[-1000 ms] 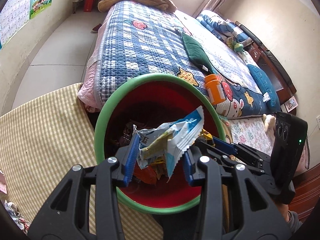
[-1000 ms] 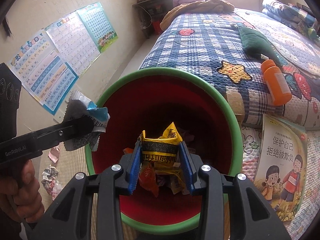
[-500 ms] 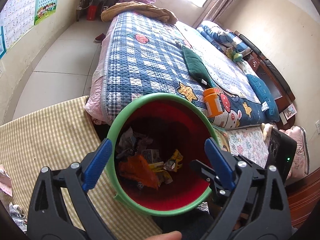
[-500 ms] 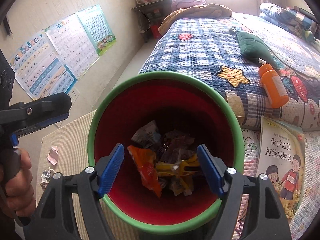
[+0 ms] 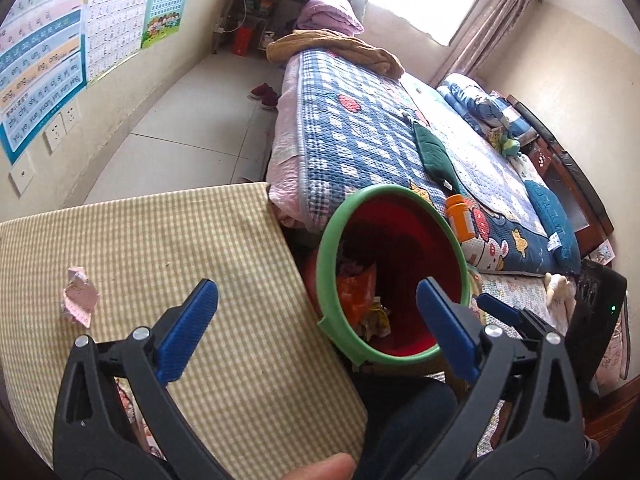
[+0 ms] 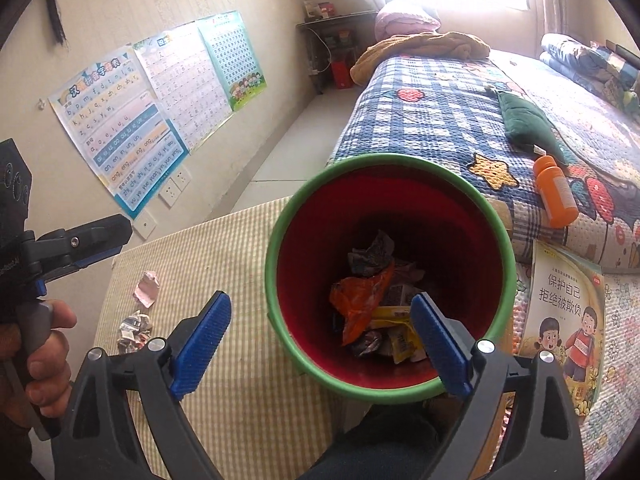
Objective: Collect trash
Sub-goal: 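Move both tools back over the remaining wrappers on the table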
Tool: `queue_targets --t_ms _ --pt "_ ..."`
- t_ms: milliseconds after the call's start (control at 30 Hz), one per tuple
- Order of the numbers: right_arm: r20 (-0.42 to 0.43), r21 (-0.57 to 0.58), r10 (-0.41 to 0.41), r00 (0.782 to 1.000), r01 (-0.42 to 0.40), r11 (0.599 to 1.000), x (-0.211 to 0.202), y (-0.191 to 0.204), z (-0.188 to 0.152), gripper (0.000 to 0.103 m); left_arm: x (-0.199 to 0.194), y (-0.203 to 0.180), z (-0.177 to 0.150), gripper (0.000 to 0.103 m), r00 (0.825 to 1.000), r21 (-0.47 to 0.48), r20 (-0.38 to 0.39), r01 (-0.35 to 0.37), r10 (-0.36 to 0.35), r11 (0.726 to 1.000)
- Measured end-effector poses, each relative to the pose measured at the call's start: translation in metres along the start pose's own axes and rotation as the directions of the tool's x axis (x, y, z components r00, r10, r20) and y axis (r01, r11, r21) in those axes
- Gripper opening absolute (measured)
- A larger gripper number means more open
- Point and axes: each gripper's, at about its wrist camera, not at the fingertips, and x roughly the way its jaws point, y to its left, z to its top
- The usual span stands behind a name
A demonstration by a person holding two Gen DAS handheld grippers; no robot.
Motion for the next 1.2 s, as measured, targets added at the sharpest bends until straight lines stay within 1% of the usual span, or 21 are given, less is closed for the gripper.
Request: queue_targets --t_ms 133,233,333,400,467,567,700,833,1000,1133,1200 --pt "-0.003 -0.048 0.043 0.999 -0.043 0.998 -0.005 0.034 -0.008 0.088 -0.035 0.030 -0.021 0.097 0.998 -0.051 0.014 -0.059 0.060 0.997" --pt "-0.008 -0.085 0.073 0.997 -0.073 0.994 -0.006 0.060 -0.018 0.090 -0.057 0.056 -0.041 0.097 0.996 -0.089 0.022 -0.089 0.091 0.992" --pt "-0.048 -0.103 0.101 0.994 -0.106 0.989 0.004 0.084 -0.029 0.090 -0.069 0.090 -0.060 0.097 0.991 -0.148 -0.017 -0.137 0.136 0.979" --pt "-0.074 -0.125 0.115 0.991 -0.124 0.984 0.011 0.102 -0.037 0.090 -0.076 0.110 -0.071 0.097 0.983 -0.163 -0.048 -0.183 0.177 0.970" --pt "-0.097 -0.147 0.131 0.987 -0.144 0.979 0.017 0.120 -0.043 0.090 -0.087 0.127 -0.081 0.097 0.977 -0.187 -0.048 -0.213 0.207 0.959" --pt "-0.128 -0.171 0.152 0.980 -0.173 0.970 0.024 0.144 -0.053 0.090 -0.104 0.152 -0.095 0.097 0.976 -0.238 -0.048 -0.219 0.213 0.946" --pt "-0.182 -0.194 0.165 0.969 -0.200 0.960 0.037 0.170 -0.071 0.090 -0.118 0.175 -0.111 0.097 0.978 -0.277 -0.044 -0.208 0.204 0.938" --pt "-0.255 -0.186 0.179 0.950 -0.230 0.955 0.056 0.186 -0.089 0.090 -0.118 0.191 -0.115 0.097 0.980 -0.301 -0.061 -0.198 0.189 0.933" --pt "-0.306 -0.189 0.178 0.935 -0.243 0.951 0.074 0.203 -0.101 0.090 -0.112 0.202 -0.112 0.097 0.983 -0.299 -0.070 -0.186 0.173 0.936" --pt "-0.330 -0.209 0.173 0.928 -0.251 0.945 0.082 0.213 -0.106 0.090 -0.103 0.210 -0.111 0.097 0.985 -0.305 -0.078 -0.172 0.156 0.936" --pt "-0.353 -0.208 0.171 0.920 -0.255 0.944 0.090 0.218 -0.110 0.090 -0.093 0.216 -0.111 0.097 0.984 -0.317 -0.099 -0.171 0.147 0.933"
